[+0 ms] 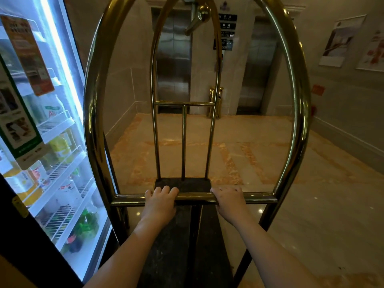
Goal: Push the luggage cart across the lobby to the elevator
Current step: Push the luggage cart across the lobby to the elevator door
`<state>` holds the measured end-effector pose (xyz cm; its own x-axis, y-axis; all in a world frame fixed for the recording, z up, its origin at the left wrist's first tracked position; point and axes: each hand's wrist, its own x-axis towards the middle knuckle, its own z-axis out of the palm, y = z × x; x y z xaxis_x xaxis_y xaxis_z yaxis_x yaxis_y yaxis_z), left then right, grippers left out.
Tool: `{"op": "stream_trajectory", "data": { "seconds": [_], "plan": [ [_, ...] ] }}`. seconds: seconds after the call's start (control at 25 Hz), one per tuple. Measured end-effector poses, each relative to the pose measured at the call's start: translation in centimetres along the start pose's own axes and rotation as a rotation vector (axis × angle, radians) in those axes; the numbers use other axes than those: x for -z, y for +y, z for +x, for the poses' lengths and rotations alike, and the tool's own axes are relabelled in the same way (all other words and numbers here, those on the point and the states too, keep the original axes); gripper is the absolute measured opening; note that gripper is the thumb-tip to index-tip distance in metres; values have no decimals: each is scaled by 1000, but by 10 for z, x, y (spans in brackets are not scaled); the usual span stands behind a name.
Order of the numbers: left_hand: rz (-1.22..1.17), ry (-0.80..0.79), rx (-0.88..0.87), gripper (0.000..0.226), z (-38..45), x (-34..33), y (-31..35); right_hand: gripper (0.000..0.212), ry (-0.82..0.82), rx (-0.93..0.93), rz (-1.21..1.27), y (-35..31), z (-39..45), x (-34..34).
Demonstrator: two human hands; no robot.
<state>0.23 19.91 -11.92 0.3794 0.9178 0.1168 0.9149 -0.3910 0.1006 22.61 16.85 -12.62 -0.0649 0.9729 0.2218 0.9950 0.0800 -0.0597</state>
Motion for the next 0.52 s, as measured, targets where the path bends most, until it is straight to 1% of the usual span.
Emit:
{"op": "stream_trajectory", "data": {
  "seconds": [0.12, 0.16, 0.2, 0.32, 0.36, 0.52],
  "plan": [
    [-46, -32, 4, 32, 21, 3, -5, 39, -12, 23, 2, 7, 15, -4],
    [-56, -36, 4, 28, 30, 3, -6, 38, -39, 45, 21, 13, 23, -4],
    [-54, -32, 8, 26, 39, 3, -7, 36, -90, 75, 36, 19, 34, -1],
    [-37, -18, 51, 24, 61, -2, -8, 26, -322, 174, 45, 41, 72, 9],
    [-31, -1, 72, 24, 70, -4, -6, 26, -335, 194, 27, 47, 83, 9],
    [18, 51, 150, 21, 102, -11, -3, 21, -223, 255, 19, 60, 110, 1]
  ]
}}
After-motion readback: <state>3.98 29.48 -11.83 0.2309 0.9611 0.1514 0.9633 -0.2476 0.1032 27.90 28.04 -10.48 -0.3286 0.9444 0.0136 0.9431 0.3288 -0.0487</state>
